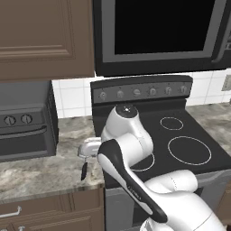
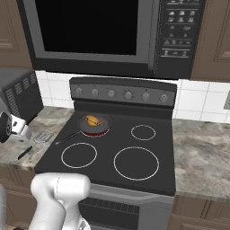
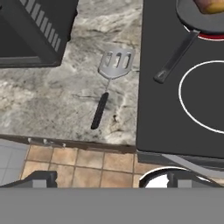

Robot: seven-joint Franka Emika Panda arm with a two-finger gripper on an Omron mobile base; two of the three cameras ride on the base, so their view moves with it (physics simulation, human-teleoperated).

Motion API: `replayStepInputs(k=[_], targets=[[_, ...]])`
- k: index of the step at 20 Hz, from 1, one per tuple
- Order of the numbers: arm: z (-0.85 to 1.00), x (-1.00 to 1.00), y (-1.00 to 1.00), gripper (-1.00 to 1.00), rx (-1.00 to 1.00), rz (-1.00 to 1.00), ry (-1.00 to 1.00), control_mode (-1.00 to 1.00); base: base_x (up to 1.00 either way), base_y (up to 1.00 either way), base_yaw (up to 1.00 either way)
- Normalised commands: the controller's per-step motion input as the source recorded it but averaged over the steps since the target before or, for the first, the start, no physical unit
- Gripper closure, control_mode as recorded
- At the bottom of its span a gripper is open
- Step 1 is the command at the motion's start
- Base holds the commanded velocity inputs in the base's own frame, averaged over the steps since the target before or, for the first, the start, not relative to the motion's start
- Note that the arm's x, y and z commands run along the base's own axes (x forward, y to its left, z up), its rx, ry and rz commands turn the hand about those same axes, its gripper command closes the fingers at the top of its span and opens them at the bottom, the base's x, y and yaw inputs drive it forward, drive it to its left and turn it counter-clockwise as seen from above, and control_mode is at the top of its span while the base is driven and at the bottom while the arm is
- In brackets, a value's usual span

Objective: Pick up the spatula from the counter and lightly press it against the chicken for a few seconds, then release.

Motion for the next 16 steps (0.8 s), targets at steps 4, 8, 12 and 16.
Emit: replayStepInputs(k=[4,8,12,16], targets=[[-0.13,0.15,0.11,-1.0,0.0,0.0,0.0,-1.0,0.0,0.0,0.0],[-0.29,0.04,0.01,-1.0,0.0,0.0,0.0,-1.0,0.0,0.0,0.0],[-0.41,0.19,0.09,-1.0,0.0,0.0,0.0,-1.0,0.0,0.0,0.0],[-0.35,0.26,0.14,-1.0,0.0,0.0,0.01,-1.0,0.0,0.0,0.0]])
